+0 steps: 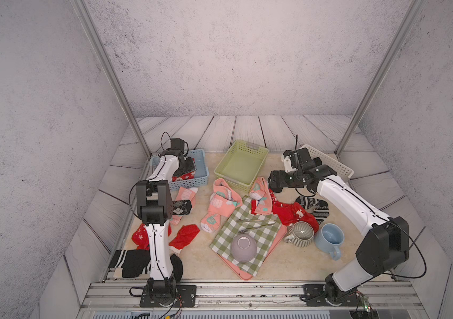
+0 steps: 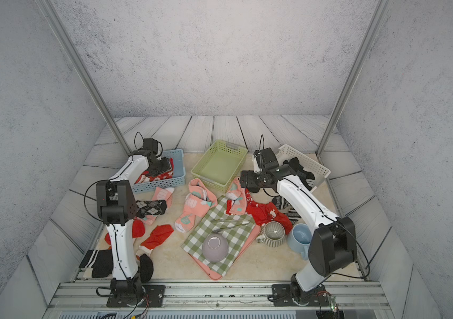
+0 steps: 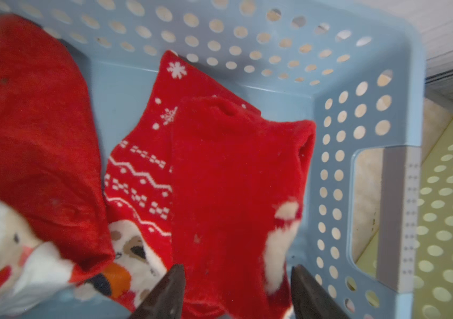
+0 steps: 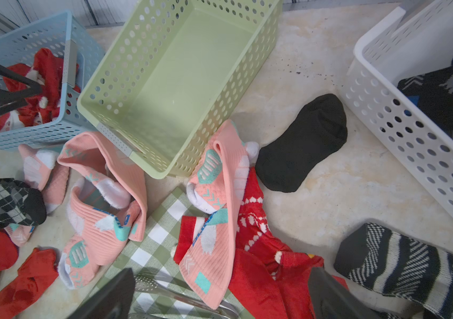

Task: Sort the socks into the basket by color
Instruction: Place the sock in the bin, then pick up the sock from the center of the board.

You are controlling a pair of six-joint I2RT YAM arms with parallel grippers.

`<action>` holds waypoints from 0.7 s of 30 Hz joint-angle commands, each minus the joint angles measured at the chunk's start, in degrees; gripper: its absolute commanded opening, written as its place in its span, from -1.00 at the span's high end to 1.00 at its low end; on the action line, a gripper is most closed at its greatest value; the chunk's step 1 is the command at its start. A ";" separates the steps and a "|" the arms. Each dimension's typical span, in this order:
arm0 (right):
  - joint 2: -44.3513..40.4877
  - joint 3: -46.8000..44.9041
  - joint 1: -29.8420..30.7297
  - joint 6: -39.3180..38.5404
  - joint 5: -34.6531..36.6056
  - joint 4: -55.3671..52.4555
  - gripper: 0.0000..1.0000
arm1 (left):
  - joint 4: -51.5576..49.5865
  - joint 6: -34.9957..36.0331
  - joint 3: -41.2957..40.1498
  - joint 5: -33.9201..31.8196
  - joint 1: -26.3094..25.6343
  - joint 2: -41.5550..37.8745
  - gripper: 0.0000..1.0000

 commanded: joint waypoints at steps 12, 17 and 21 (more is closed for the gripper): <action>5.96 -0.48 0.21 -1.39 7.19 -1.08 -0.99 | 7.97 1.88 -19.01 2.60 -1.71 -32.45 -0.57; 13.00 3.84 -0.54 -1.27 13.12 0.43 -0.89 | 7.45 1.56 -31.15 4.09 -5.10 -42.45 -0.53; 19.47 9.61 -2.49 -1.20 13.03 -0.16 -0.88 | 6.72 0.72 -38.97 3.66 -7.86 -49.44 -0.53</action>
